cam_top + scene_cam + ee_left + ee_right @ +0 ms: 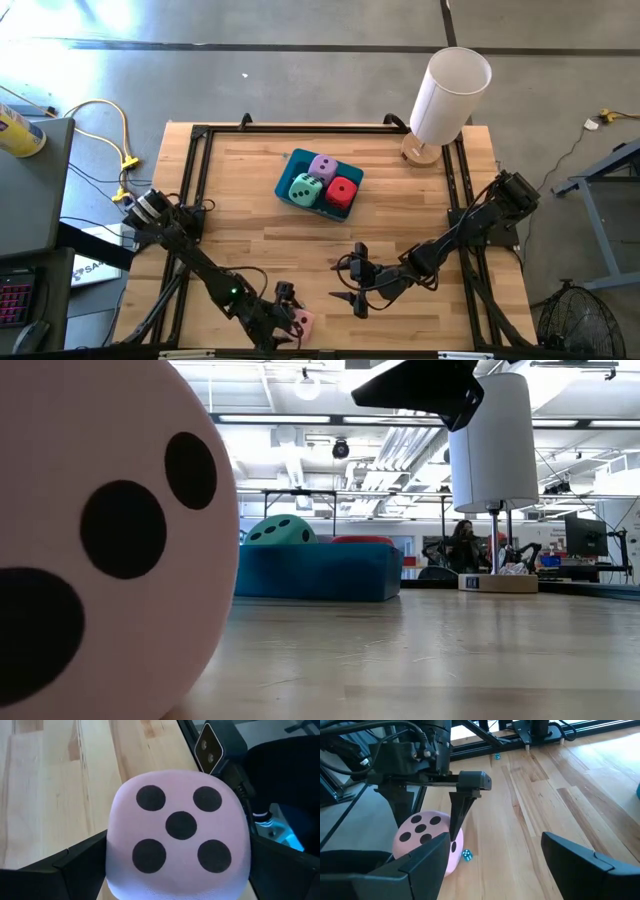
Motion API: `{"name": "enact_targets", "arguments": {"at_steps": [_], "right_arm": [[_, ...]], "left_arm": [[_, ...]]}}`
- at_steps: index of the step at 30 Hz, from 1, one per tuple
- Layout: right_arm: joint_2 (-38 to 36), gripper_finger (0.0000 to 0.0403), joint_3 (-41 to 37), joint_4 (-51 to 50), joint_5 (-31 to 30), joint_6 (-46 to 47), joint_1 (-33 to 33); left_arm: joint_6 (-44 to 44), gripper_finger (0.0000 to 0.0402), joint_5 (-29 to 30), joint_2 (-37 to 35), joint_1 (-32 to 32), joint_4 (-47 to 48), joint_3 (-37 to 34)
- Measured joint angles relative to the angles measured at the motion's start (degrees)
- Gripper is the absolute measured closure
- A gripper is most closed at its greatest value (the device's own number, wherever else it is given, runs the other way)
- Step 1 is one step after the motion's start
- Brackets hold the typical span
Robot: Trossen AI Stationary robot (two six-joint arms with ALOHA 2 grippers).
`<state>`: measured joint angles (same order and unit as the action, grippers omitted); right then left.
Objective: Pick & Place Dice
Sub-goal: Put the large pink dice into the blue bin
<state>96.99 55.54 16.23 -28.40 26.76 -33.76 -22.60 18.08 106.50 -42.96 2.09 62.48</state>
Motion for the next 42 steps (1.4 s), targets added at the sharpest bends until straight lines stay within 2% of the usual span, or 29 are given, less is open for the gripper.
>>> {"name": "enact_targets", "arguments": {"at_steps": [7,14,20,26,33,37,42], "right_arm": [[0.02,0.0098,-0.01,-0.22,0.0,0.08,0.0],[0.02,0.0098,-0.01,-0.6,0.0,0.51,0.0],[0.02,0.0098,-0.01,-0.59,-0.02,0.61,-0.32],[0.02,0.0098,-0.01,2.67,0.01,-1.64,-2.13],[0.02,0.0098,-0.01,4.18,-0.04,-2.97,-2.78],[0.02,0.0098,-0.01,4.13,-1.31,-2.91,-2.88],[0.02,0.0098,0.01,3.74,-7.48,-3.2,-5.94]], "left_arm": [[7.75,0.0001,4.43,-0.36,-1.41,-3.65,-0.14],[13.84,0.0001,12.32,-0.61,-2.86,-6.58,-0.35],[13.0,0.0001,17.2,-2.86,-3.9,-7.28,-0.33],[13.45,0.0002,18.24,-7.75,-3.12,-6.53,-0.22],[16.58,0.0002,21.56,-13.97,2.52,-4.21,-0.16],[19.77,0.0002,20.02,-17.24,7.4,-2.82,-0.16],[21.31,0.0002,20.88,-18.69,14.83,0.58,-0.14]]}}
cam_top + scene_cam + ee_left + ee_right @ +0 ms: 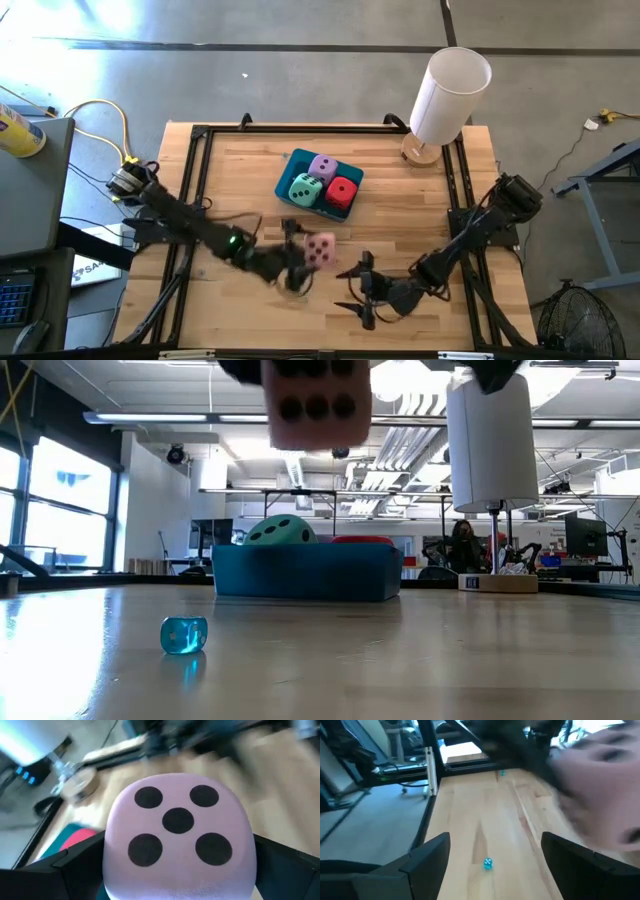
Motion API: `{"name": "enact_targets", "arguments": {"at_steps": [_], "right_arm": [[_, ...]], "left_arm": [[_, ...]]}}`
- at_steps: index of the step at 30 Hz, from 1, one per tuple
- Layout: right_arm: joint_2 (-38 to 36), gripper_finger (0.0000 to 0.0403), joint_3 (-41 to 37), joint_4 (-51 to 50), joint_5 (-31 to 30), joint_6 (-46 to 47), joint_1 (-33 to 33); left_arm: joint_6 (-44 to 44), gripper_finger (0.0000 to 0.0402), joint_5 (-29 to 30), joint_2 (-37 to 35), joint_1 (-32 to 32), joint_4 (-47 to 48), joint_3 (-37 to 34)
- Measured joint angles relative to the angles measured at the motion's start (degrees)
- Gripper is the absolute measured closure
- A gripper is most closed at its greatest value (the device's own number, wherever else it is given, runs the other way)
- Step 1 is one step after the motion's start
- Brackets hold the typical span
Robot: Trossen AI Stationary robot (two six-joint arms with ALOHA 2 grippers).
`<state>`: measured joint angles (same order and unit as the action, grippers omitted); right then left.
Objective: Pick & Place Dice
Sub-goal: Put the large pink dice into the blue bin
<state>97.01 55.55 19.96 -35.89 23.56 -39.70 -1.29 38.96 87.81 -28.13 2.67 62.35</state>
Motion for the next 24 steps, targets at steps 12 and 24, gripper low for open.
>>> {"name": "enact_targets", "arguments": {"at_steps": [12,24], "right_arm": [[-1.09,0.0098,0.0,0.27,-24.66,-8.92,-6.62],[-1.14,0.0098,0.0,-0.11,-30.24,-16.65,-4.65]], "left_arm": [[-3.68,0.0002,-9.31,0.45,20.21,5.44,0.02],[3.32,0.0002,-23.31,1.09,27.03,3.86,-1.55]]}}
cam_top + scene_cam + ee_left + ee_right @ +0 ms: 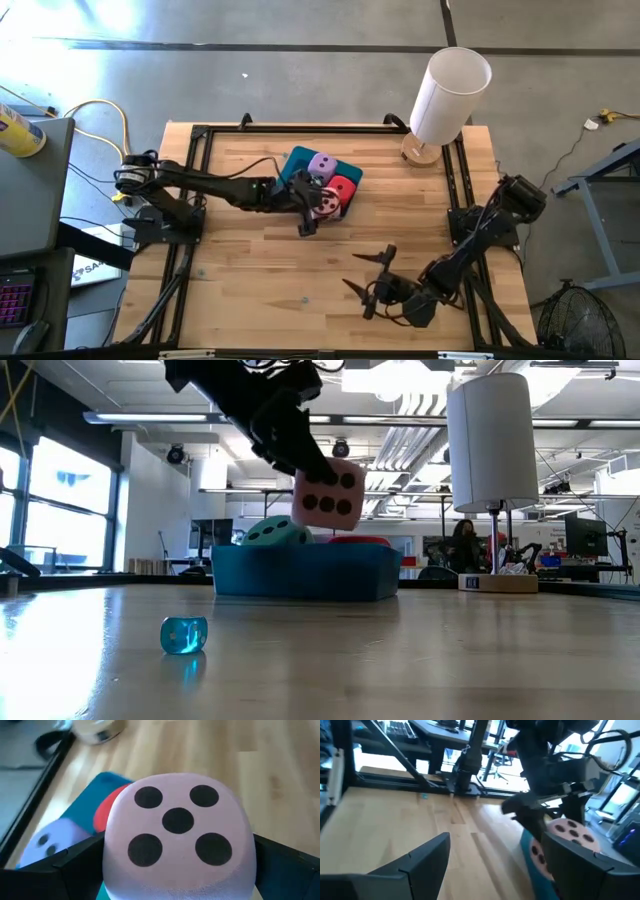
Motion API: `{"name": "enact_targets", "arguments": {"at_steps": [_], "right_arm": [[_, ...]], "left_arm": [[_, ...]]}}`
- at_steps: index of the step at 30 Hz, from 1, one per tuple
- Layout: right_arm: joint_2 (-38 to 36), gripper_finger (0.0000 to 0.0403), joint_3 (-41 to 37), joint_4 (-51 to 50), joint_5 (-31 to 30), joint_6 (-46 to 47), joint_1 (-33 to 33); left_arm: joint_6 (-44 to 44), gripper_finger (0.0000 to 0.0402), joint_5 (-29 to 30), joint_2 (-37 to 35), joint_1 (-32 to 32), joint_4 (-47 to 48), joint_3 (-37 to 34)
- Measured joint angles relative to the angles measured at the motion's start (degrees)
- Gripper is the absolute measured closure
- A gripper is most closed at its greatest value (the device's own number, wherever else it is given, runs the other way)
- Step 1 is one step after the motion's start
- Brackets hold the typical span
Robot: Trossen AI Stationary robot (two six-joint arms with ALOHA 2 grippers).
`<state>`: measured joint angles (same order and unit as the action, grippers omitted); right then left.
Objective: Pick & Place Dice
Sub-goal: Put the large pink dice into the blue bin
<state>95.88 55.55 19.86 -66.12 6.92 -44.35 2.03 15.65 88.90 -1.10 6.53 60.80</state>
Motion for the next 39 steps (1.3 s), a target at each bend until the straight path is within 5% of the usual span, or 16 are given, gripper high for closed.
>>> {"name": "enact_targets", "arguments": {"at_steps": [6,18,27,39], "right_arm": [[0.0,0.0098,0.0,-0.02,-0.03,-2.97,2.46],[0.0,0.0098,0.0,0.08,-0.2,-9.33,4.67],[0.0,0.0098,0.0,-1.47,-13.41,-14.13,8.24],[-0.02,0.0098,0.0,-1.27,-10.93,-9.54,21.32]], "left_arm": [[2.2,0.0002,-9.04,0.0,3.13,0.02,0.0],[5.06,0.0002,-9.77,-0.68,5.33,-3.98,-0.07],[5.09,0.0002,-14.25,-0.16,11.8,-7.05,-0.09],[3.69,0.0002,-17.3,3.94,14.49,-9.42,-0.09]]}}
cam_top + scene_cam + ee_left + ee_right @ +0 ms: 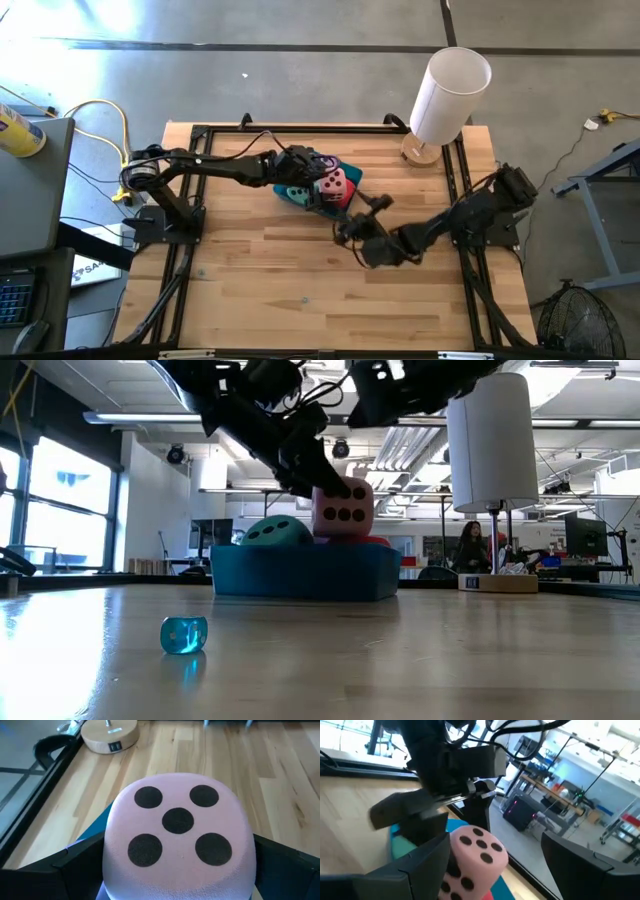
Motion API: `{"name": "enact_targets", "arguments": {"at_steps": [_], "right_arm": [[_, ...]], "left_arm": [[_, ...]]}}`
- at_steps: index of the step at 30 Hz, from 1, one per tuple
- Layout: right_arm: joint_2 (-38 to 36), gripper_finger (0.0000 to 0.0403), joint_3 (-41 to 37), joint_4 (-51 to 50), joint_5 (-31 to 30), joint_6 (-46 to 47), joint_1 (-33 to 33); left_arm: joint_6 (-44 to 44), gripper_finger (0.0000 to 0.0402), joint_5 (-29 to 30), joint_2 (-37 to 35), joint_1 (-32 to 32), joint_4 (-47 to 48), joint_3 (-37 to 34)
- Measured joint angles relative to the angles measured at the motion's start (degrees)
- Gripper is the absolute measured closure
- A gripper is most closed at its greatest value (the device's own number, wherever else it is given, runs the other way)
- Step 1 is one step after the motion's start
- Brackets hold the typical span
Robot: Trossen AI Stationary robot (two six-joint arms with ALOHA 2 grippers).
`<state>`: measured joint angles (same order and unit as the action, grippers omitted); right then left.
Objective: Pick & Place Dice
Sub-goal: Put the large pink dice into the blue bin
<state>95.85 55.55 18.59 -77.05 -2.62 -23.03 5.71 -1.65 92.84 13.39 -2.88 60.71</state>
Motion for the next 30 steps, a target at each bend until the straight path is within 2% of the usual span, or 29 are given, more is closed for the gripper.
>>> {"name": "enact_targets", "arguments": {"at_steps": [8,14,26,30], "right_arm": [[0.0,0.0098,-0.02,1.07,9.31,4.41,8.23],[0.0,0.0098,-0.02,0.76,21.47,8.23,15.11],[-0.2,0.0098,0.36,-13.25,40.6,24.63,26.31],[-0.13,0.0098,0.31,-14.25,42.7,25.02,26.91]], "left_arm": [[-0.45,0.0002,0.09,0.67,0.0,-0.81,0.03],[-1.06,0.0002,1.1,0.67,0.04,-0.76,0.03],[-2.5,0.0002,1.95,0.76,0.13,-0.49,0.02],[-2.55,0.0002,1.97,0.65,0.11,-0.64,0.01]]}}
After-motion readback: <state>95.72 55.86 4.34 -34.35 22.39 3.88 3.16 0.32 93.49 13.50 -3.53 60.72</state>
